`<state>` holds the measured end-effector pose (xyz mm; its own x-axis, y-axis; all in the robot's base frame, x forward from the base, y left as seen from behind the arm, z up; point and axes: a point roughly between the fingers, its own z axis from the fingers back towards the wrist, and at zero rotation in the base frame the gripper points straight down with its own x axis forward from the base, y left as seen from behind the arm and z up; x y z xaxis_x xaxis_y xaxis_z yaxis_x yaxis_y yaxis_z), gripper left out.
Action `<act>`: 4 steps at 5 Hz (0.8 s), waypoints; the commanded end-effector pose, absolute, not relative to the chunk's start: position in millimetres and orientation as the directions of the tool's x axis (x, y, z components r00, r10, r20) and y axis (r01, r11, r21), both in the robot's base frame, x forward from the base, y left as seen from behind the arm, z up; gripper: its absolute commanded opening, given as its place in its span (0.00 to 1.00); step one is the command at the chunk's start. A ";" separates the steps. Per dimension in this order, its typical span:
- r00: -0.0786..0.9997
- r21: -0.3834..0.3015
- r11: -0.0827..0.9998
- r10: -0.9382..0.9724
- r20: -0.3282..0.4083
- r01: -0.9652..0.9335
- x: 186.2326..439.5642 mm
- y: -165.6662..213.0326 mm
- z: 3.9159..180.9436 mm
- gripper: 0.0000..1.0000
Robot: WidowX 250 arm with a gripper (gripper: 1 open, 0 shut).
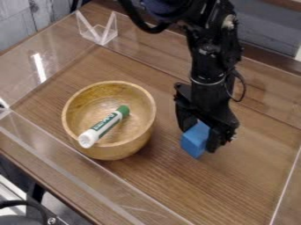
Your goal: Put the blue block in the brown bowl
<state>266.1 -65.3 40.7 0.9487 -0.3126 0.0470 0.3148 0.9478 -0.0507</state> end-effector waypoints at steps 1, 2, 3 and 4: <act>0.949 -0.045 0.952 -0.299 0.095 0.304 275.1 -66.8 49.2 1.00; 0.954 -0.043 0.957 -0.282 0.102 0.287 278.0 -65.1 48.0 1.00; 0.958 -0.041 0.961 -0.267 0.108 0.272 280.1 -63.7 47.3 1.00; 0.957 -0.043 0.960 -0.270 0.106 0.276 279.5 -63.1 47.0 0.00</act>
